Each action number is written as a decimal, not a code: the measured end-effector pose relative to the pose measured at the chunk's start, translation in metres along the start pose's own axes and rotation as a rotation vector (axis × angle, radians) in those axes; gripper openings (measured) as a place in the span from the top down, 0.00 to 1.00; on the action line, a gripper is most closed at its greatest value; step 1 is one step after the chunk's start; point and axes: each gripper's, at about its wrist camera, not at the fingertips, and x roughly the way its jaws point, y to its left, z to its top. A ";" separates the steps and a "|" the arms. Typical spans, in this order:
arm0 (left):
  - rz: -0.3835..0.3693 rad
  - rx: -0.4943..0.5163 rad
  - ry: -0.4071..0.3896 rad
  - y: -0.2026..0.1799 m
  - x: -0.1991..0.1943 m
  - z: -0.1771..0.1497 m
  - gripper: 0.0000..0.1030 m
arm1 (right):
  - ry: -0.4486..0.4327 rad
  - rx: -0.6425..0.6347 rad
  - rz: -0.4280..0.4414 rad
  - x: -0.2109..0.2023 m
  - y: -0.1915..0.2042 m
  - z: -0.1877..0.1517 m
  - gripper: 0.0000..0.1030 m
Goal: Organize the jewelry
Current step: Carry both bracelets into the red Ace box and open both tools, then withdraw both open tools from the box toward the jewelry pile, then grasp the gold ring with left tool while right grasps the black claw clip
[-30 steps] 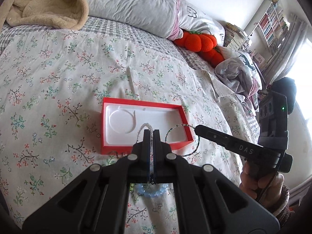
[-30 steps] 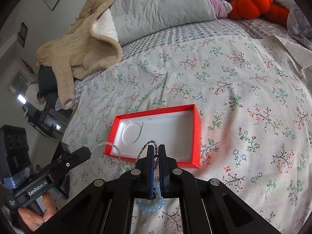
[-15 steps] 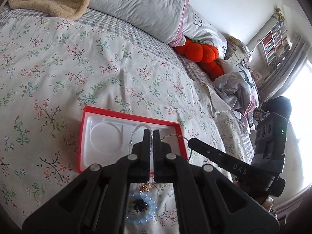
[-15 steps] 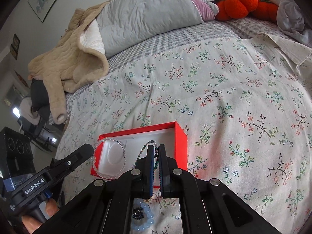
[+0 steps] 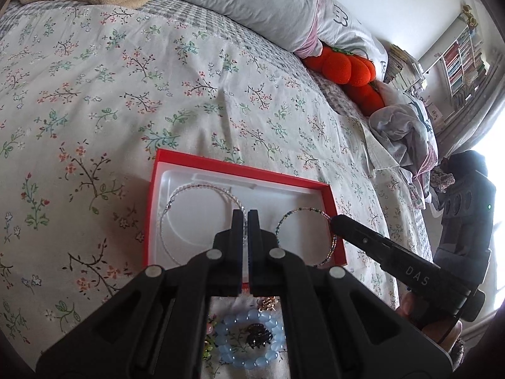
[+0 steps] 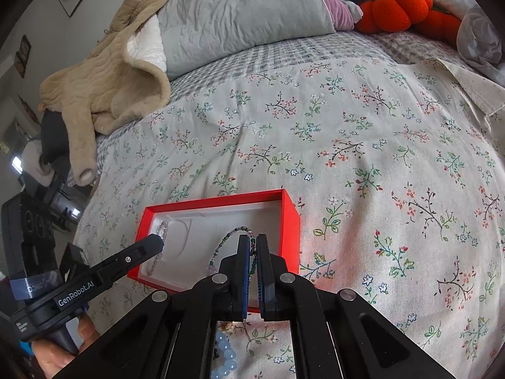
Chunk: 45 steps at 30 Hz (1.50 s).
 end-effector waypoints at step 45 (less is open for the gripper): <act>0.429 0.200 0.121 0.021 -0.050 -0.080 0.22 | 0.165 -0.168 -0.144 -0.034 0.014 -0.086 0.41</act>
